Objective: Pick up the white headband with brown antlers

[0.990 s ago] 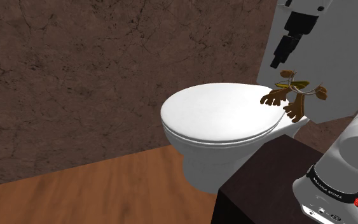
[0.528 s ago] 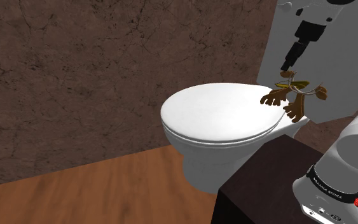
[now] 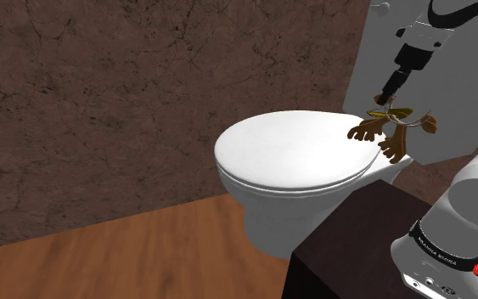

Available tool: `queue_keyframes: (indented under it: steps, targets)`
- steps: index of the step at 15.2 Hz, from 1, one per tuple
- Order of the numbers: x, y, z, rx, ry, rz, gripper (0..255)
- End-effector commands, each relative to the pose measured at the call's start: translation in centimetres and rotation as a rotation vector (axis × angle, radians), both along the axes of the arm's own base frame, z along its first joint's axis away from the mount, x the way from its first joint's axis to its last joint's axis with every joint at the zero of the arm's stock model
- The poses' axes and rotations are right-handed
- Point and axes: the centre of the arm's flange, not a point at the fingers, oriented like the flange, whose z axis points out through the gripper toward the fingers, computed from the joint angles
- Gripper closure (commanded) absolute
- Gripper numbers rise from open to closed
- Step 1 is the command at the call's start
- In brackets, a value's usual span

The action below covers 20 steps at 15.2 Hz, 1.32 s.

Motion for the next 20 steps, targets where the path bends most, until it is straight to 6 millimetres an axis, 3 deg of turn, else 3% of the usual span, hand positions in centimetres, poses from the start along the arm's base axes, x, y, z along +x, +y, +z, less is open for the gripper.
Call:
queue_keyframes:
  steps: [1, 3, 4, 13, 20]
  targets:
    - [0.0, -0.1, -1.1, 0.0, 0.0, 0.0, 0]
    - [0.0, -0.1, -1.4, 0.0, 0.0, 0.0, 0]
    - [0.0, -0.1, -1.4, 0.0, 0.0, 0.0, 255]
    - [0.0, -0.1, -1.4, 0.0, 0.0, 0.0, 255]
    - [0.0, -0.1, 2.3, 0.0, 0.0, 0.0, 255]
